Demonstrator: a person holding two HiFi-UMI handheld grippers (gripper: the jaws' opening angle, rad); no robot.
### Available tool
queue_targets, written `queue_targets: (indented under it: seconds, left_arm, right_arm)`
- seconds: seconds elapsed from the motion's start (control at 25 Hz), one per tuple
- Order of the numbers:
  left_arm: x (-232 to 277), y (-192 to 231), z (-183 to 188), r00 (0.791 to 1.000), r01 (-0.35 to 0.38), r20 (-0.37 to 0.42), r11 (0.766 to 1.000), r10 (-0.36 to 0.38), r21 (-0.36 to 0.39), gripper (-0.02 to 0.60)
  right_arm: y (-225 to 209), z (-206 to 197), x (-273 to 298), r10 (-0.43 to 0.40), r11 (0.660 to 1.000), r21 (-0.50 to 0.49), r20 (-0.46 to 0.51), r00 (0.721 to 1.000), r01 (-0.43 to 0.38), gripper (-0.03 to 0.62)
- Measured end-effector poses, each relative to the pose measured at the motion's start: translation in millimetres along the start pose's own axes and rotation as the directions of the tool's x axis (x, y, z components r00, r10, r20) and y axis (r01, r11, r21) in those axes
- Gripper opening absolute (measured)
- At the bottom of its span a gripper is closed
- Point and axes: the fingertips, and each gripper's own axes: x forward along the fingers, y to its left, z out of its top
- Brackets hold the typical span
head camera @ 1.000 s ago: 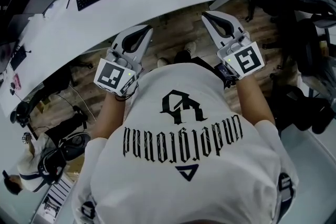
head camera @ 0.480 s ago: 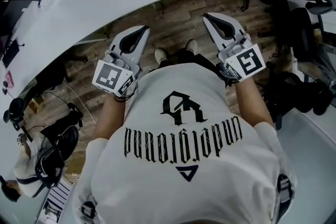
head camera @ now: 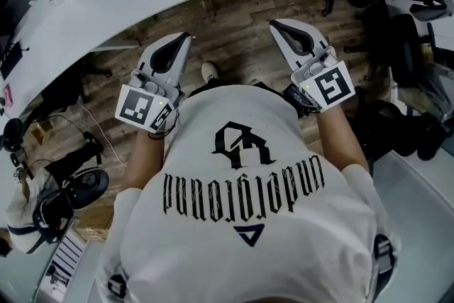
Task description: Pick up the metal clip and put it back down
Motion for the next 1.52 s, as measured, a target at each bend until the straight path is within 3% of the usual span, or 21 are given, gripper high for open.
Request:
queue_targets:
  seconds: [0.12, 0.28, 0.64, 0.92, 1.16, 1.28, 1.52]
  left_arm:
    - [6, -27, 0, 1.000, -0.020, 0.018, 1.000, 0.019, 0.009, 0.015]
    - [19, -65, -17, 0.998, -0.063, -0.020, 0.998, 0.063, 0.008, 0.015]
    - [36, -167, -42, 0.996, -0.073, -0.049, 0.997, 0.074, 0.009, 0.015]
    - [59, -197, -50, 0.997, -0.071, -0.032, 0.997, 0.071, -0.003, 0.015]
    - [63, -220, -37, 0.996, -0.079, -0.033, 0.997, 0.079, -0.006, 0.014]
    - [57, -212, -37, 0.997, -0.078, -0.026, 0.997, 0.078, -0.007, 0.015]
    - [7, -111, -36, 0.997, -0.070, -0.024, 0.996, 0.069, -0.048, 0.015]
  right_arm:
    - [0, -11, -30, 0.025, 1.000, -0.014, -0.001, 1.000, -0.025, 0.015]
    - [0, -28, -75, 0.056, 0.998, 0.025, 0.034, 0.998, -0.057, 0.015]
    - [5, -69, -175, 0.097, 0.994, 0.039, 0.032, 0.995, -0.098, 0.015]
    - [-13, -85, -209, 0.101, 0.994, 0.033, 0.031, 0.994, -0.102, 0.015]
    - [-18, -71, -229, 0.109, 0.993, 0.033, 0.054, 0.993, -0.111, 0.015]
    - [-12, -69, -221, 0.111, 0.993, 0.027, 0.055, 0.992, -0.112, 0.015]
    - [25, -43, -117, 0.112, 0.993, 0.042, 0.018, 0.993, -0.113, 0.015]
